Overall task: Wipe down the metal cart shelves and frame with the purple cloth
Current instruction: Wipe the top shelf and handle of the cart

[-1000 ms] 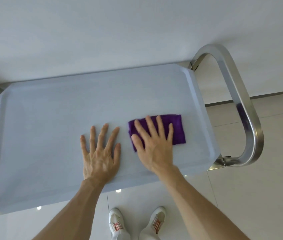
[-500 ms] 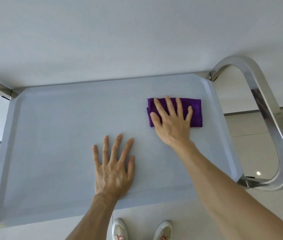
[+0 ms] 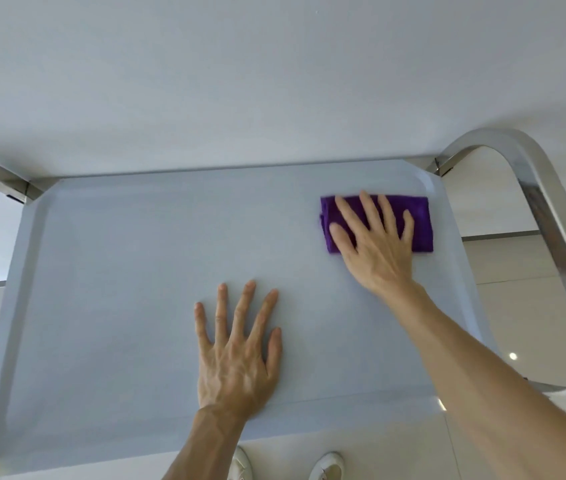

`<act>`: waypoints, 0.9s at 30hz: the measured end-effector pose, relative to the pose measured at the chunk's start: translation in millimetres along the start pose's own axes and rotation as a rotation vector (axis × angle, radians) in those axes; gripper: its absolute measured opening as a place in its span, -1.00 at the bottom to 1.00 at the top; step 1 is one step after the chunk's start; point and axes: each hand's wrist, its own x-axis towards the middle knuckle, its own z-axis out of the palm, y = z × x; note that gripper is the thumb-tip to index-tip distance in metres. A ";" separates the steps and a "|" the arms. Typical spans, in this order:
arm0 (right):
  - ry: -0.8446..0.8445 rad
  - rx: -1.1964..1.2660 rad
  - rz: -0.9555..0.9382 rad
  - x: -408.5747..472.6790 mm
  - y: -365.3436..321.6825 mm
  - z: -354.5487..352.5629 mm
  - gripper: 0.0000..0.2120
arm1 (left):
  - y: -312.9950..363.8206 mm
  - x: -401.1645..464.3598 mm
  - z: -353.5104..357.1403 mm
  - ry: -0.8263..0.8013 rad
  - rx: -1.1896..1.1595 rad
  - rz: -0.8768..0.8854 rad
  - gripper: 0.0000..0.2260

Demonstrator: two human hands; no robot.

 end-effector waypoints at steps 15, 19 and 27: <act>-0.014 -0.009 -0.370 37.6 -82.9 11.9 -0.56 | 1.4 1.4 -0.3 -0.028 0.047 -0.015 -0.51; -0.038 0.019 -0.331 80.1 -59.1 -1.2 -0.56 | -0.1 0.9 2.3 0.003 0.035 -0.005 -0.51; 0.033 0.028 0.117 43.1 49.9 -7.8 -0.53 | 1.3 2.5 1.6 0.006 0.025 -0.004 -0.51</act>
